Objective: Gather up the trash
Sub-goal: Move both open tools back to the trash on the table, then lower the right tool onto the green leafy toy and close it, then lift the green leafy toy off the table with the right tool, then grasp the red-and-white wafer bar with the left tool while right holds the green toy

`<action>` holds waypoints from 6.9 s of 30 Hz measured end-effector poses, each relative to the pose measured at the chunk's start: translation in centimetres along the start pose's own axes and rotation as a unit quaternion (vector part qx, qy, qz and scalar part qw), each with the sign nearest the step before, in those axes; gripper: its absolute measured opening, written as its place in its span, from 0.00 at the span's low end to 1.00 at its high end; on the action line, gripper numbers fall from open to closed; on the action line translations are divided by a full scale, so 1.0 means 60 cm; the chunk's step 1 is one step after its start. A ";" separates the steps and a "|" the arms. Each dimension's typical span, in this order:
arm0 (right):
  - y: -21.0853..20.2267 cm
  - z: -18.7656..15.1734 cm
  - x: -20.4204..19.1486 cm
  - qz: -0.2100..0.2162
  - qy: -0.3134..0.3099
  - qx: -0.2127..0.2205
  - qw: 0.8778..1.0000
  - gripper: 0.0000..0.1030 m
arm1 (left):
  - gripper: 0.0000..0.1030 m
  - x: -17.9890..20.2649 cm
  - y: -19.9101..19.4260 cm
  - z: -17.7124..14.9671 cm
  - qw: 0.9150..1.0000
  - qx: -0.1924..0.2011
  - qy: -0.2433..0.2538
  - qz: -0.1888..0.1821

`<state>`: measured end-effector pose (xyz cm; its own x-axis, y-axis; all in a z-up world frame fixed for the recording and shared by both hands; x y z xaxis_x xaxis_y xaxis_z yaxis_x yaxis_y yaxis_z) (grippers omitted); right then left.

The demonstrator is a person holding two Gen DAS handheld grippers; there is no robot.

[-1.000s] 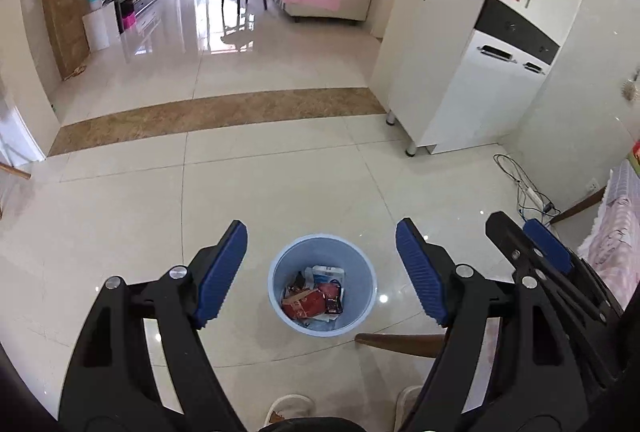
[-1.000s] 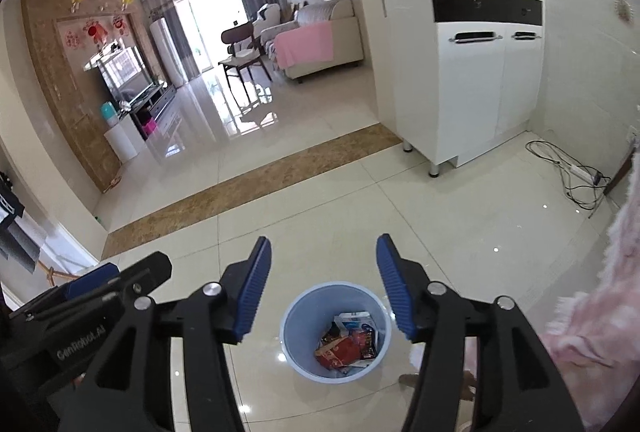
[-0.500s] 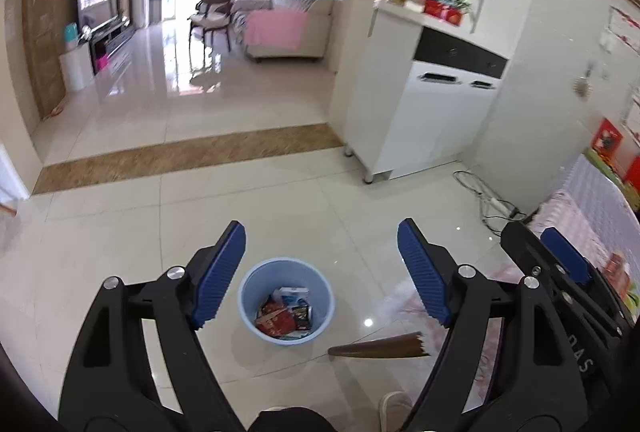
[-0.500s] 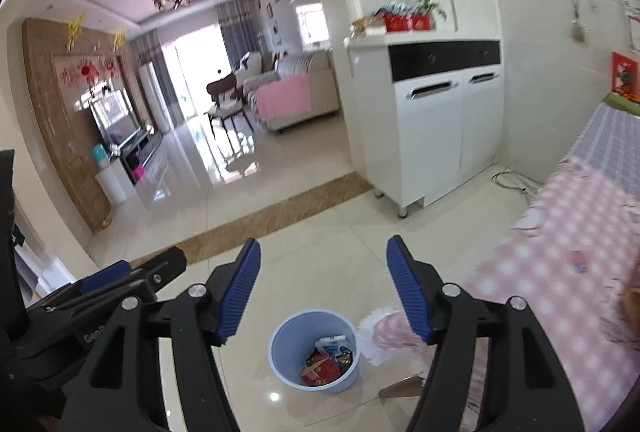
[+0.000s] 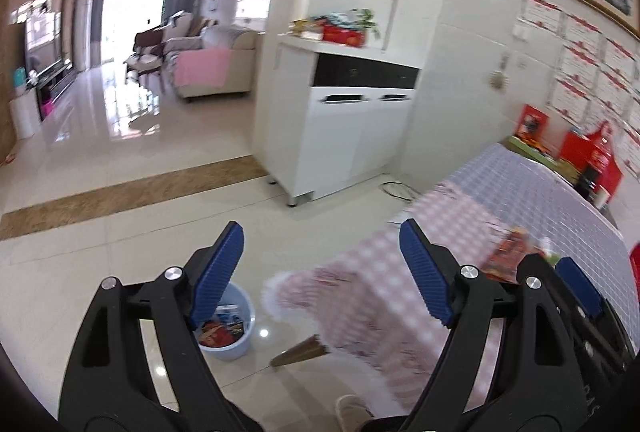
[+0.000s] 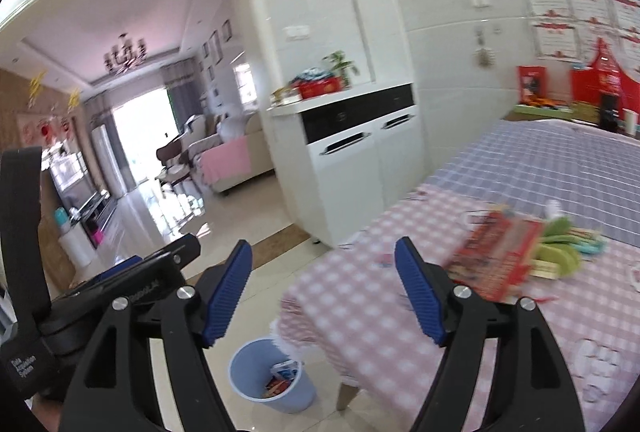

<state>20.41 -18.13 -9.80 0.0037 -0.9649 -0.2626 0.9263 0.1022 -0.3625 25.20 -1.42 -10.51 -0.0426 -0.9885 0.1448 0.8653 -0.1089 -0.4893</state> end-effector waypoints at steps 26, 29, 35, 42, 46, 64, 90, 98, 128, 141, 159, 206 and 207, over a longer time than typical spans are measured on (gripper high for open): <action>-0.144 -0.024 0.263 -0.070 0.105 0.017 0.992 0.73 | 0.80 0.277 -0.047 -0.062 0.993 -0.013 0.108 -0.046; -0.147 -0.025 0.272 -0.070 0.108 0.016 0.992 0.73 | 0.80 0.287 -0.046 -0.066 0.992 -0.015 0.113 -0.046; -0.143 -0.033 0.294 -0.072 0.119 0.007 0.990 0.73 | 0.80 0.303 -0.037 -0.076 0.991 -0.023 0.121 -0.047; -0.133 -0.033 0.316 -0.077 0.124 0.000 0.989 0.73 | 0.80 0.318 -0.019 -0.084 0.990 -0.038 0.123 -0.055; -0.125 -0.032 0.329 -0.082 0.125 -0.005 0.989 0.73 | 0.80 0.322 -0.006 -0.084 0.990 -0.044 0.122 -0.057; -0.071 -0.030 0.386 -0.111 0.114 -0.050 0.986 0.73 | 0.80 0.334 0.061 -0.098 0.987 -0.091 0.115 -0.072; 0.007 -0.046 0.474 -0.169 0.120 -0.110 0.972 0.73 | 0.81 0.421 0.148 -0.149 0.959 -0.144 0.214 -0.118; 0.050 -0.035 0.493 -0.169 0.101 -0.143 0.970 0.73 | 0.81 0.442 0.158 -0.117 0.963 -0.121 0.213 -0.114; -0.073 -0.003 0.595 -0.214 0.109 -0.088 0.967 0.09 | 0.81 0.560 0.127 -0.153 0.943 -0.153 0.208 -0.209; -0.068 0.019 0.654 -0.232 0.121 -0.089 0.961 0.09 | 0.81 0.659 0.189 -0.177 0.940 -0.199 0.188 -0.204; -0.044 0.012 0.713 -0.213 0.159 -0.085 0.960 0.09 | 0.80 0.748 0.264 -0.213 0.938 -0.232 0.207 -0.153; -0.084 0.065 0.578 -0.096 0.144 -0.057 0.983 0.09 | 0.26 0.640 0.100 -0.115 0.947 -0.148 0.177 -0.222; -0.091 0.067 0.574 -0.096 0.145 -0.053 0.983 0.09 | 0.26 0.638 0.093 -0.113 0.948 -0.144 0.178 -0.222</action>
<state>16.98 -52.87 -13.25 -0.2883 -0.8615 -0.4181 0.8547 -0.0347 -0.5179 25.04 -40.58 -13.53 -0.5814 -0.8052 0.1167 0.5519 -0.4957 -0.6706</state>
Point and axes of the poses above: each gripper's, at about its wrist camera, not at the fingertips, and y roughly the way its jaws point, x to its right, z to its top, the point moved 7 cm from there along y, roughly the way its jaws point, and after that the axes turned 2 degrees about y, right-handed, at the moved point
